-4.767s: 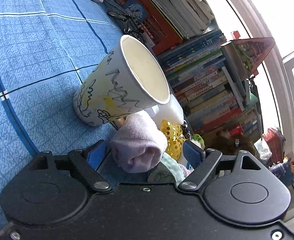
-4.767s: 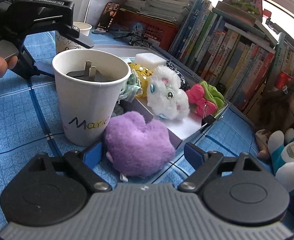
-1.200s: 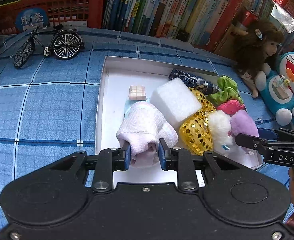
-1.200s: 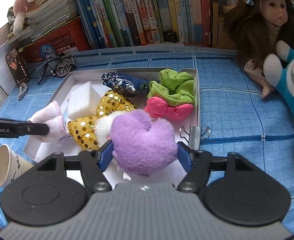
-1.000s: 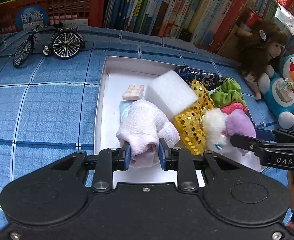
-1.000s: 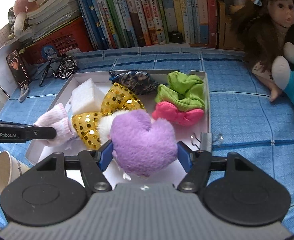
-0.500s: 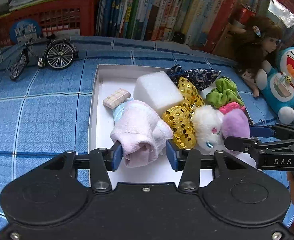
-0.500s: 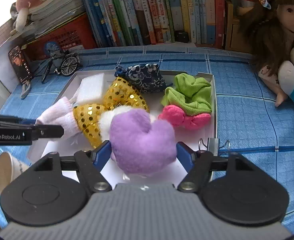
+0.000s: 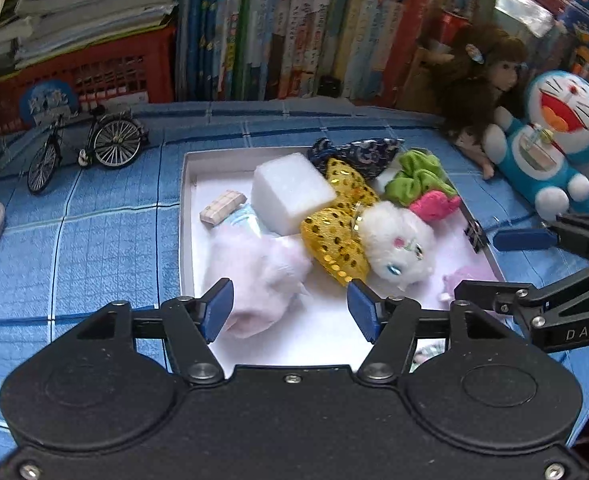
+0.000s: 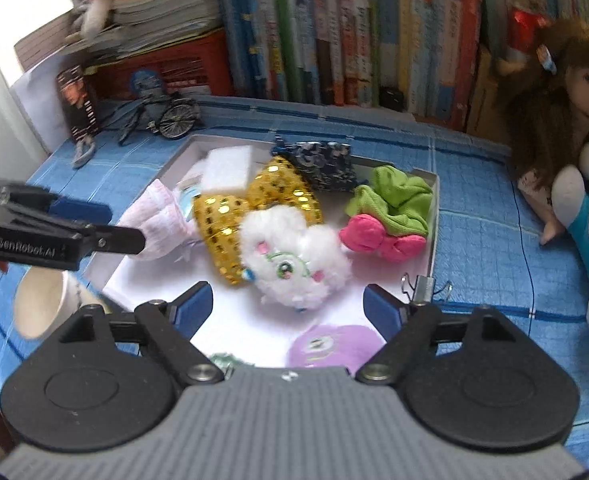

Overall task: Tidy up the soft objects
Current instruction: 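Grasp the green-white checked cloth with the right tool while the left tool reaches beside the cup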

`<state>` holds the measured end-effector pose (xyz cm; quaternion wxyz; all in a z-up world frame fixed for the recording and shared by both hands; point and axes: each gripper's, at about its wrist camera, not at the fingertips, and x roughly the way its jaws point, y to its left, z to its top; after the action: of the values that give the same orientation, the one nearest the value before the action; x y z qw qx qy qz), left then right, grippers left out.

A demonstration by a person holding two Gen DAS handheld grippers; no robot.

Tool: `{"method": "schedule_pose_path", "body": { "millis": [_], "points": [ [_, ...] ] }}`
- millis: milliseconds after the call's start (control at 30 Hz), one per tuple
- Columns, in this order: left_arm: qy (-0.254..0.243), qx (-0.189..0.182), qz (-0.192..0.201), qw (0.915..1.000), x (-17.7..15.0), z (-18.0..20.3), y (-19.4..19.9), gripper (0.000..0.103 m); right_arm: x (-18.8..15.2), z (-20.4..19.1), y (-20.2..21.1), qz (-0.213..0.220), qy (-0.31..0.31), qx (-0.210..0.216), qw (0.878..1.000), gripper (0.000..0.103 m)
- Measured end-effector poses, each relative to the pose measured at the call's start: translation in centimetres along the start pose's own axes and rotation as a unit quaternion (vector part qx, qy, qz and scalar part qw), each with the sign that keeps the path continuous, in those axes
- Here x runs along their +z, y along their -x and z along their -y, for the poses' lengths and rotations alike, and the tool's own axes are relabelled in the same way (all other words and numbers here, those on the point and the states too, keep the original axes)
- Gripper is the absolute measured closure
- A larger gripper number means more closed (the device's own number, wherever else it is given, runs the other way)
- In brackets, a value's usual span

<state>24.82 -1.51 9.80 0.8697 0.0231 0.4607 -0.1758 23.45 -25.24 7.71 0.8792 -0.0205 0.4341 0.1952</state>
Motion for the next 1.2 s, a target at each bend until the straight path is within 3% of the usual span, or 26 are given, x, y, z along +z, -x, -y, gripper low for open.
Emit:
{"method": "schedule_pose_path", "body": {
  "millis": [167,467,567,667,767,1000,1200],
  "points": [
    [-0.049,0.006,0.014,0.9987,-1.1,1.1,1.8,0.042,-0.6,-1.8,1.6,0.011,0.041,0.002,0.999,0.013],
    [-0.072,-0.020,0.054,0.9958,-4.6,2.0,5.8,0.044,-1.4,-3.0,3.5,0.021,0.050,0.005,0.999,0.012],
    [-0.108,-0.013,0.077,0.9911,-6.2,2.9,7.4,0.052,-1.3,-3.1,3.8,0.017,0.053,0.009,0.998,0.012],
    [-0.173,0.008,0.095,0.9804,-8.1,4.5,8.6,0.058,-1.1,-3.6,3.8,0.010,0.065,0.004,0.998,0.012],
    [-0.262,0.049,0.105,0.9580,-10.5,6.5,9.0,0.070,-1.2,-4.4,3.8,0.005,0.079,0.005,0.997,0.012],
    [-0.389,0.099,0.098,0.9105,-15.5,9.9,7.5,0.074,-1.4,-6.4,3.0,-0.021,0.113,0.012,0.993,0.014],
    [-0.496,0.191,0.098,0.8410,-19.1,12.5,3.3,0.074,-0.7,-7.0,1.6,-0.060,0.097,0.011,0.993,0.018]
  ]
}}
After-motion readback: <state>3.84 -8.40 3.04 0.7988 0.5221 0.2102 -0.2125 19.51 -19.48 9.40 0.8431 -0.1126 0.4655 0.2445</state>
